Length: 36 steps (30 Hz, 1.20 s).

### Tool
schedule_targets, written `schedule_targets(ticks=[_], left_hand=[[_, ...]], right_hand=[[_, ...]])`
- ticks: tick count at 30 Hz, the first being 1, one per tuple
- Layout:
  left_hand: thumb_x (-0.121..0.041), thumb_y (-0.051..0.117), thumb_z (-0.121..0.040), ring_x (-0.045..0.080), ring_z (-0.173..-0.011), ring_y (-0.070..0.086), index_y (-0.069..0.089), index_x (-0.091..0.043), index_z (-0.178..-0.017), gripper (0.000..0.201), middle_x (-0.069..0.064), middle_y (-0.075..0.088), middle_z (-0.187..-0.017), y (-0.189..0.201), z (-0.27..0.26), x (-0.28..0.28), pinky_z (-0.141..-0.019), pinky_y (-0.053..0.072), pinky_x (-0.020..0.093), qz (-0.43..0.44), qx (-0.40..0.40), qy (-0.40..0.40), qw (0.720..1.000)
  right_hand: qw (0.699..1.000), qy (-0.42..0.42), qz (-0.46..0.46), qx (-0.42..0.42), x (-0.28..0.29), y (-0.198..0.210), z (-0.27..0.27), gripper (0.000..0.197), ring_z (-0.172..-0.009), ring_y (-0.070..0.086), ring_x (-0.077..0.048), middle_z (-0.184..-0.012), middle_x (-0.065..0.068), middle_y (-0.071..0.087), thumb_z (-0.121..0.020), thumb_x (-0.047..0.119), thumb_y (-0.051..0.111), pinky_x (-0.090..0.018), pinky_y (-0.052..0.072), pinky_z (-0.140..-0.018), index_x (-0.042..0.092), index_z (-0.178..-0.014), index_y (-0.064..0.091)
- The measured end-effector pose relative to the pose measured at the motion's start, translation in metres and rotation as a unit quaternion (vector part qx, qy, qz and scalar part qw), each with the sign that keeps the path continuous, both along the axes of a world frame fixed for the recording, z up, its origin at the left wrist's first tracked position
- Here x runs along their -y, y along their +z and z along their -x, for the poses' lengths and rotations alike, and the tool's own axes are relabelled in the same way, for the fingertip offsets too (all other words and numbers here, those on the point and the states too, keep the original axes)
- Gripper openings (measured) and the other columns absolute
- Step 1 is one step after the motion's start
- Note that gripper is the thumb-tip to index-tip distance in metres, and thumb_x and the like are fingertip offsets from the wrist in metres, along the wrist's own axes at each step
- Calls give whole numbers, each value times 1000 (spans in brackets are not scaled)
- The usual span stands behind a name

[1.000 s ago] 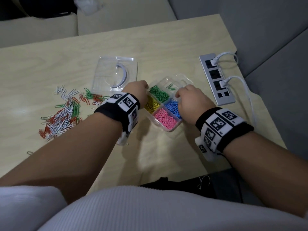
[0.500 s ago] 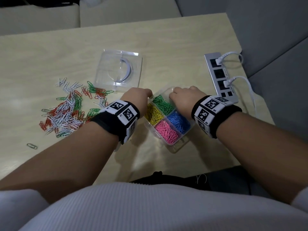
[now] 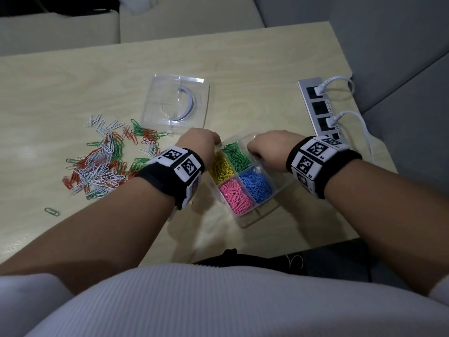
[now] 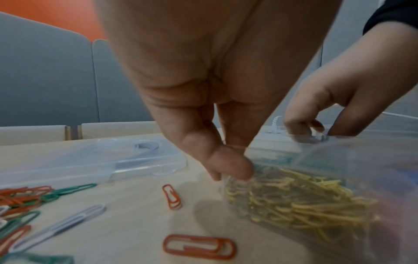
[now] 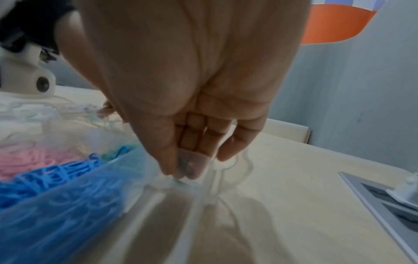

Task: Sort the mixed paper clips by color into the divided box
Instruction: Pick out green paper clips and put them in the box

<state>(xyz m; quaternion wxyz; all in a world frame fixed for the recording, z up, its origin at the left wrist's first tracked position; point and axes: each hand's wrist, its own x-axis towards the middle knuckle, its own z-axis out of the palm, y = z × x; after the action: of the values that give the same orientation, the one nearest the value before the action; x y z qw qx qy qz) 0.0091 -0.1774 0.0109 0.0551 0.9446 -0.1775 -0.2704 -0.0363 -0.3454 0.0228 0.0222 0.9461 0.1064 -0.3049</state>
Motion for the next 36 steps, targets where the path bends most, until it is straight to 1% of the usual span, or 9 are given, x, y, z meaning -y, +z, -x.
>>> schedule_targets(ticks=[2,4,12,16,19,22,27,33,36], left_hand=[[6,47,-87,29,-98,65,57,-25,-130,54,12,56,-129,0,-1,-2,-82,55,35,5,-9,7,1000],[4,50,-89,28,-101,65,57,-25,-131,51,11,54,-133,0,-2,-3,-86,55,37,6,-11,11,1000],[0,51,-92,25,-101,65,60,-25,-128,46,9,59,-128,-1,-1,-7,-84,54,33,22,0,7,1000],[2,49,-90,25,-102,64,60,-25,-129,48,8,59,-129,0,-1,-8,-86,54,33,23,-5,1,1000],[1,49,-91,25,-103,64,59,-25,-129,47,8,59,-129,1,-2,-7,-86,54,33,21,-5,-2,1000],[1,49,-91,25,-102,64,60,-25,-129,47,8,59,-129,0,-2,-7,-87,54,33,22,-7,3,1000],[1,50,-92,25,-99,65,60,-26,-128,46,9,58,-130,-1,-1,-7,-85,55,35,26,-6,10,1000],[2,50,-92,26,-102,65,59,-24,-130,47,10,57,-132,-1,-1,-6,-87,55,35,19,-8,10,1000],[2,51,-91,26,-101,65,60,-25,-129,47,9,57,-132,-2,-1,-5,-86,55,34,17,-7,13,1000]], right_hand=[[999,-20,-31,-17,3,5,0,20,-78,56,-14,-86,6,60,-83,3,60,-25,44,-65,22,-88,61],[996,-50,-71,-18,7,11,-1,22,-82,57,-11,-91,10,62,-87,6,59,-23,41,-69,24,-96,68],[964,-113,-231,68,-14,19,2,21,-95,59,-8,-104,11,65,-94,25,55,-25,47,-87,26,-112,66],[990,-106,-82,46,-6,11,0,31,-96,58,-17,-111,2,63,-88,8,55,-34,50,-89,21,-116,58],[999,7,35,21,-8,5,4,30,-95,55,-18,-105,4,60,-84,14,63,-38,42,-91,24,-112,59],[998,42,39,30,-11,0,8,22,-102,53,-19,-108,1,57,-92,19,52,-42,33,-96,21,-113,56],[997,49,65,10,-14,-7,7,29,-113,49,-22,-117,-3,56,-92,16,50,-41,33,-97,20,-120,54],[1000,-10,8,-6,-10,-1,2,16,-81,56,-19,-85,4,56,-81,7,63,-33,48,-79,20,-87,56],[996,-59,-64,-13,-4,10,0,18,-77,56,-14,-80,7,59,-82,2,56,-26,47,-71,20,-81,58]])
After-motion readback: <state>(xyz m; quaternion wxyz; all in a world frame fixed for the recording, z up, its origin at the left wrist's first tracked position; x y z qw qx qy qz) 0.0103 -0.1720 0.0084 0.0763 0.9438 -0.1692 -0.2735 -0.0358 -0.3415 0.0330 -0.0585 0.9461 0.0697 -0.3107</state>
